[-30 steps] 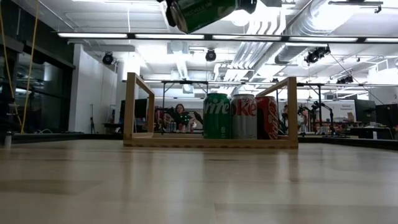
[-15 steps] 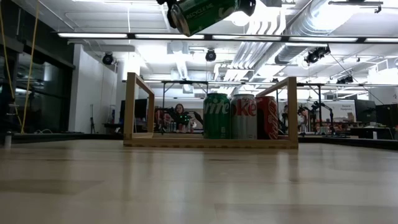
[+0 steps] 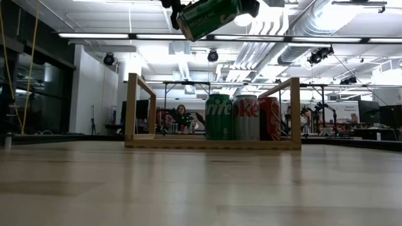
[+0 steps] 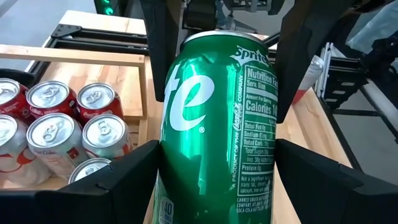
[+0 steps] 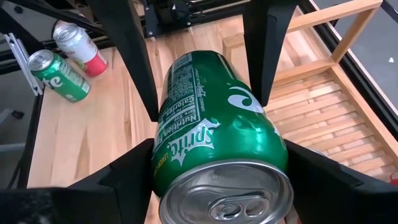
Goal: Place canned beverage on shelf
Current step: Put the right green soda can on the shelf aligned with the other green soda can on the shelf
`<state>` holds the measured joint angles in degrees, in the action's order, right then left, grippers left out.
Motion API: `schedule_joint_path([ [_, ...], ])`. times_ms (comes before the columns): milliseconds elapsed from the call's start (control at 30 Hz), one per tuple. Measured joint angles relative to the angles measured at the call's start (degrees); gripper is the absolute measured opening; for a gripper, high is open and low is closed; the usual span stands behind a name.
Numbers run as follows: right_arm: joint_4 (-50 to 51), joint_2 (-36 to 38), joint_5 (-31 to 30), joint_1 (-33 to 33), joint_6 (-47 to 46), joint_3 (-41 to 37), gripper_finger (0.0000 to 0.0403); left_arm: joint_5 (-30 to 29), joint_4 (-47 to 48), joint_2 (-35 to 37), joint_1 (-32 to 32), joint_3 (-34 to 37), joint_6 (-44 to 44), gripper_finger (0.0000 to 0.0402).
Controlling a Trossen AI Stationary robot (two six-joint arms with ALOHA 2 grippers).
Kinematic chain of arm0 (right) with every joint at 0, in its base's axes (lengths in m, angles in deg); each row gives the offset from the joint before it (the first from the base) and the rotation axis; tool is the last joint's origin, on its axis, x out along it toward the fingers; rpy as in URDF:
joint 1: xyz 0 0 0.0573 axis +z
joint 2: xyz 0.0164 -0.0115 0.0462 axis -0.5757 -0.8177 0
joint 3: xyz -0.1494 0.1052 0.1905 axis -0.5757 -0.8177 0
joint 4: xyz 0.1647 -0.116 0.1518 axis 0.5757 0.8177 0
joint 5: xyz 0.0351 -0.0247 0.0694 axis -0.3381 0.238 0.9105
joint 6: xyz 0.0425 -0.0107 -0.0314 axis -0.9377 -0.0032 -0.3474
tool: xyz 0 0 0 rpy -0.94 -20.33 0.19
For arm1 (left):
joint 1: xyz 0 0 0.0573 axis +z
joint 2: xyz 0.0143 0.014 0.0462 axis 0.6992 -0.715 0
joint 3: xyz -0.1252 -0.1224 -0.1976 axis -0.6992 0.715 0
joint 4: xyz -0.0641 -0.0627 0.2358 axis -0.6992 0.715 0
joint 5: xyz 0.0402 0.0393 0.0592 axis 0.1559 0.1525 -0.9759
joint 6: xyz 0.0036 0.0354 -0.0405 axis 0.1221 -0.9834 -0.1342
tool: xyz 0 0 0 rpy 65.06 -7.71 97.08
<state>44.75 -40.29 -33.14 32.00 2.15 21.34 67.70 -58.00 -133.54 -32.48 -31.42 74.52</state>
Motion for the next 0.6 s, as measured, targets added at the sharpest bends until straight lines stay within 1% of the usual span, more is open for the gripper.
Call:
schedule_joint_path([
  [100,0.0,0.0,0.1,0.0,-0.1,0.0,0.0285,-0.1,-0.1,0.0,0.0,0.0,0.2,0.0301],
  [167,0.0,0.0,0.1,0.0,-0.2,0.0,0.0285,-0.3,-0.3,0.0,0.0,0.0,0.4,0.031],
  [233,-1.3,-0.1,0.2,0.0,-0.3,0.0,0.0285,-0.3,-1.5,-0.1,0.1,0.0,0.5,0.0329],
  [367,-1.7,-0.1,0.8,-0.1,0.3,0.1,0.0285,-0.3,-1.0,0.0,0.2,0.0,1.8,0.0383],
  [400,-1.8,-0.2,1.0,-0.3,0.3,0.1,0.0285,-0.4,-0.9,0.0,0.3,0.0,1.8,0.0391],
  [500,-1.8,-0.2,1.0,-0.5,0.5,0.1,0.0285,-0.7,-1.0,0.0,0.1,-0.1,0.3,0.0389],
  [600,-2.1,-0.2,1.2,-0.6,0.7,0.1,0.0285,-0.7,-0.5,0.0,0.1,-0.1,1.4,0.0385],
])
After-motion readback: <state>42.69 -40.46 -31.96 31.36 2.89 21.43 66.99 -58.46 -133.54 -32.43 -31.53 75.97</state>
